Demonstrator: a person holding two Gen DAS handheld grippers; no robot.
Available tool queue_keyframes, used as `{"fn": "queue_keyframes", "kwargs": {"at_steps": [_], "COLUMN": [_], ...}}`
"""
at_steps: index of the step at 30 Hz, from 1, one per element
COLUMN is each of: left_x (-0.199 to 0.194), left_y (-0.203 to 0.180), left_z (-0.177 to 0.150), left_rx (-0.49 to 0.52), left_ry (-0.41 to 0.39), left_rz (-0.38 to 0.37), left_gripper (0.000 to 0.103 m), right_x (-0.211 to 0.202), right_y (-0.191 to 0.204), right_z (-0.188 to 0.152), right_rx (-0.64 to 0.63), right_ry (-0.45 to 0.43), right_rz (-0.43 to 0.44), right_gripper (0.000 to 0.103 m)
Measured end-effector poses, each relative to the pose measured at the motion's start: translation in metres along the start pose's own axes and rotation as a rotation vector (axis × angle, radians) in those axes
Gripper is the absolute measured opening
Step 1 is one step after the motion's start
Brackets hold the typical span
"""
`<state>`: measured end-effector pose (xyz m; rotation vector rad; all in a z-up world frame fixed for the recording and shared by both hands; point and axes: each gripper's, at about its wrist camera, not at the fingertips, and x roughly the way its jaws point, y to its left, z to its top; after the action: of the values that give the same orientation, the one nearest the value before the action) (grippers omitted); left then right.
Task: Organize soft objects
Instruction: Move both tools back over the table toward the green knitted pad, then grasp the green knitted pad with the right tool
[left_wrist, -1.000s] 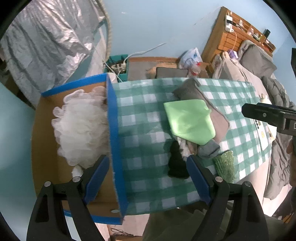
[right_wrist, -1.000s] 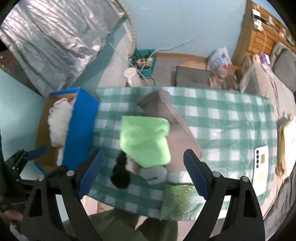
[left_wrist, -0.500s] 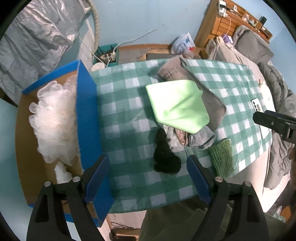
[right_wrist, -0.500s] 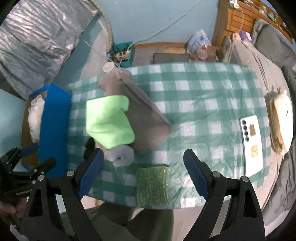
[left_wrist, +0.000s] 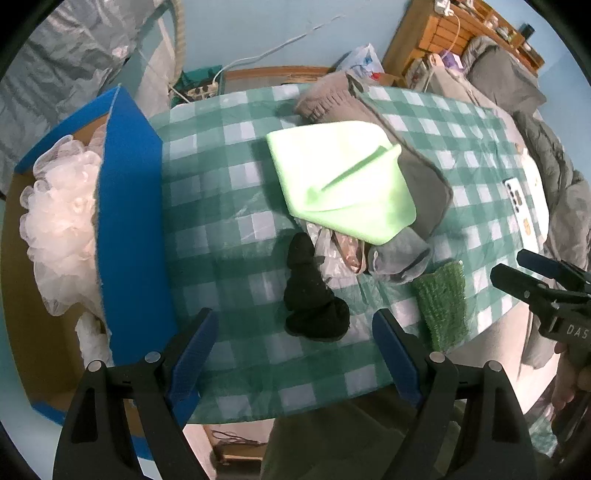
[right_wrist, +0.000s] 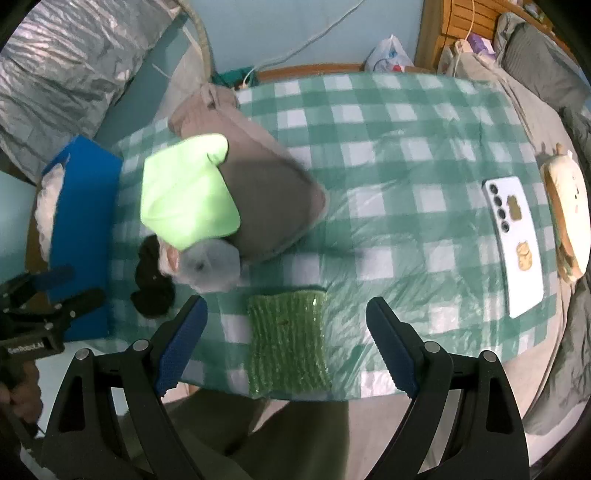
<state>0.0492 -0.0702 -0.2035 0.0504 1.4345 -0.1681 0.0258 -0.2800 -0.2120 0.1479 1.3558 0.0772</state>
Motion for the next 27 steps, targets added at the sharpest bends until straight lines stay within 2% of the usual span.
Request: {"fn": "queue_keyframes", "kwargs": {"at_steps": [13, 27], "left_x": [0.028, 0.046], "left_y": [-0.001, 0.004], "left_z": [-0.004, -0.005], "left_rx": [0.013, -0.005], "left_ry": [0.043, 0.074], "left_rz": [0.005, 0.014], "left_gripper": [0.087, 0.087], "right_x": [0.052, 0.077], "right_y": [0.010, 0.006], "right_z": [-0.025, -0.028], "right_rx": [-0.065, -0.070], "right_ry": [0.091, 0.137], "right_rz": [-0.053, -0.108], "right_gripper": [0.088, 0.088]}}
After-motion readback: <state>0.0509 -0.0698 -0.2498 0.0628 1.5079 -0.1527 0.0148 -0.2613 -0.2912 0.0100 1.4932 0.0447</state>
